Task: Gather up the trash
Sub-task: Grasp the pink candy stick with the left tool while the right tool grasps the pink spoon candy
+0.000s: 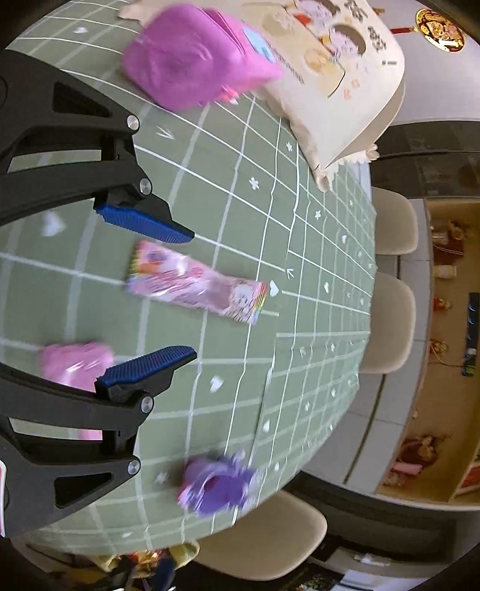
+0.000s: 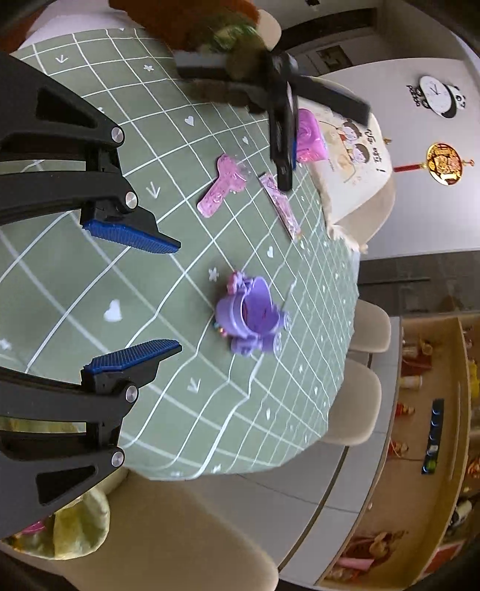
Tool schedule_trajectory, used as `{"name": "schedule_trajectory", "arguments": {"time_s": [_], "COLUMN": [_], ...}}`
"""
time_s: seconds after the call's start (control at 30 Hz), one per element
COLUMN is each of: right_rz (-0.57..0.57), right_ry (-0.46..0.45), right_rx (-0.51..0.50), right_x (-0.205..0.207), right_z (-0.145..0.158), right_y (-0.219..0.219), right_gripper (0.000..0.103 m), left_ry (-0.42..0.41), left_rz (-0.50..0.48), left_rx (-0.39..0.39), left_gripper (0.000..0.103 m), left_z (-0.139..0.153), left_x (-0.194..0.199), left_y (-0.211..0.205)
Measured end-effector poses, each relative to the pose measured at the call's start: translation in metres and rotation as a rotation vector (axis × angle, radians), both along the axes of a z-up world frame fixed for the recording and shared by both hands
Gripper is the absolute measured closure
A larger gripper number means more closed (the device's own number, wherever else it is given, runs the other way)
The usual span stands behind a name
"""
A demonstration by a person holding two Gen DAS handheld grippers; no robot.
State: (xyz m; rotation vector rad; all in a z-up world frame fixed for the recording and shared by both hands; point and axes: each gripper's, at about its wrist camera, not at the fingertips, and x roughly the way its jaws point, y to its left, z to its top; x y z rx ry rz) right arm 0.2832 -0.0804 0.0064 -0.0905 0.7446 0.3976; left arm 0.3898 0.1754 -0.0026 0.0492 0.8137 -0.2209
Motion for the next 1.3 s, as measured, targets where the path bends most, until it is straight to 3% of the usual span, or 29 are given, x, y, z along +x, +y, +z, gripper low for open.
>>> {"name": "schedule_trajectory", "arguments": {"time_s": [0.17, 0.2, 0.27, 0.37, 0.6, 0.87, 1.03, 1.23, 1.27, 1.3], "right_rz": [0.034, 0.041, 0.058, 0.082, 0.197, 0.397, 0.425, 0.428, 0.428, 0.423], "right_ry": [0.020, 0.024, 0.031, 0.040, 0.079, 0.079, 0.068, 0.101, 0.096, 0.080], "right_rx": [-0.008, -0.009, -0.012, -0.010, 0.020, -0.057, -0.098, -0.125, -0.130, -0.141], "right_x": [0.007, 0.008, 0.012, 0.015, 0.023, 0.043, 0.059, 0.071, 0.069, 0.065], "right_z": [-0.004, -0.005, -0.007, -0.009, -0.016, -0.017, -0.022, -0.030, -0.029, -0.028], "right_y": [0.010, 0.012, 0.018, 0.027, 0.059, 0.118, 0.142, 0.160, 0.160, 0.161], "right_gripper": [0.057, 0.057, 0.057, 0.057, 0.057, 0.057, 0.057, 0.057, 0.058, 0.065], "left_ry": [0.054, 0.058, 0.062, 0.054, 0.045, 0.029, 0.033, 0.025, 0.025, 0.026], "left_rz": [-0.003, -0.007, -0.011, 0.004, 0.059, 0.156, 0.211, 0.194, 0.191, 0.186], "left_rx": [0.028, 0.035, 0.047, 0.053, -0.033, -0.136, -0.194, -0.228, -0.231, -0.236], "left_gripper": [0.050, 0.055, 0.079, 0.087, 0.088, 0.088, 0.088, 0.088, 0.088, 0.088], "left_z": [-0.016, -0.017, -0.019, -0.017, -0.003, 0.008, 0.003, 0.003, 0.003, 0.003], "left_x": [0.030, 0.032, 0.032, 0.021, -0.040, -0.115, -0.143, -0.154, -0.154, -0.153], "left_y": [-0.010, -0.012, -0.014, -0.013, 0.012, 0.053, 0.069, 0.072, 0.072, 0.071]}}
